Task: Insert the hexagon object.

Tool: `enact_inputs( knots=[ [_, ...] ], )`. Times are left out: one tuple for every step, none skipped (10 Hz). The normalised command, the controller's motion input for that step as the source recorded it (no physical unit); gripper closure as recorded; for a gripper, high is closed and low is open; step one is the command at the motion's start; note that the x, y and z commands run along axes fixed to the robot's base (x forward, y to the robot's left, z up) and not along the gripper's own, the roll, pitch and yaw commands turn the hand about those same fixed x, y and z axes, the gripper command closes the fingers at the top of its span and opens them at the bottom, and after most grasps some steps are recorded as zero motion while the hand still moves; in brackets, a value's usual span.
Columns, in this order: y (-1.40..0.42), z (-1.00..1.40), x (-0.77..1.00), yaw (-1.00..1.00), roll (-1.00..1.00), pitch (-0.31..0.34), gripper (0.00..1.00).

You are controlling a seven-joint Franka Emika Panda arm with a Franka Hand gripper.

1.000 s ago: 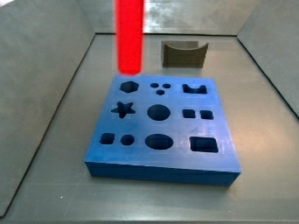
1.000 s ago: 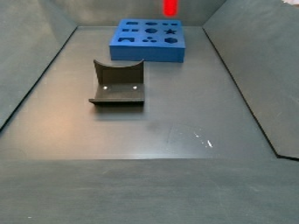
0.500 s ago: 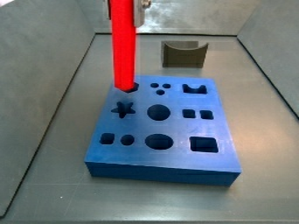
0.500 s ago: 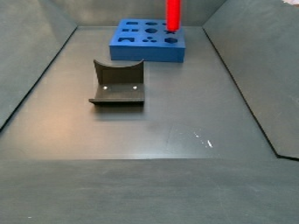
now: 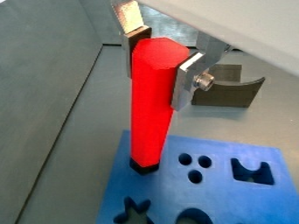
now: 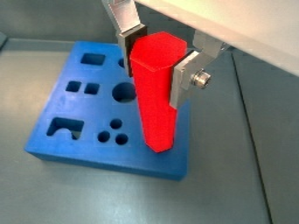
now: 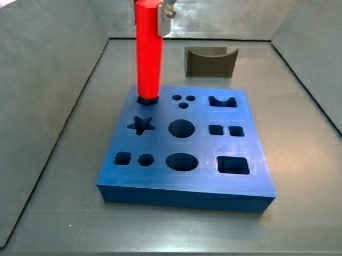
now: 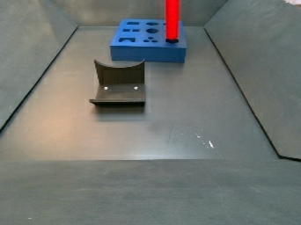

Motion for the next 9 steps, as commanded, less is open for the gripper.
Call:
enact_inputs(
  knots=[
    [0.00,-0.12,-0.05,-0.09,0.02,-0.090,1.00],
    [0.00,-0.14,-0.11,0.00,0.01,-0.151,1.00],
    [0.00,-0.30,0.00,0.00,0.00,-0.183,1.00],
    [-0.01,-0.42,0.02,0.02,-0.01,-0.203,1.00],
    [-0.04,-0.41,0.00,0.02,0.00,-0.220,1.00],
    [-0.12,-0.38,0.00,0.07,0.00,-0.196,1.00],
    [-0.18,-0.37,0.00,0.19,0.00,-0.189,1.00],
    [-0.18,-0.36,0.00,0.25,0.00,-0.209,1.00],
    [-0.17,-0.36,0.00,0.35,0.00,-0.234,1.00]
  ],
)
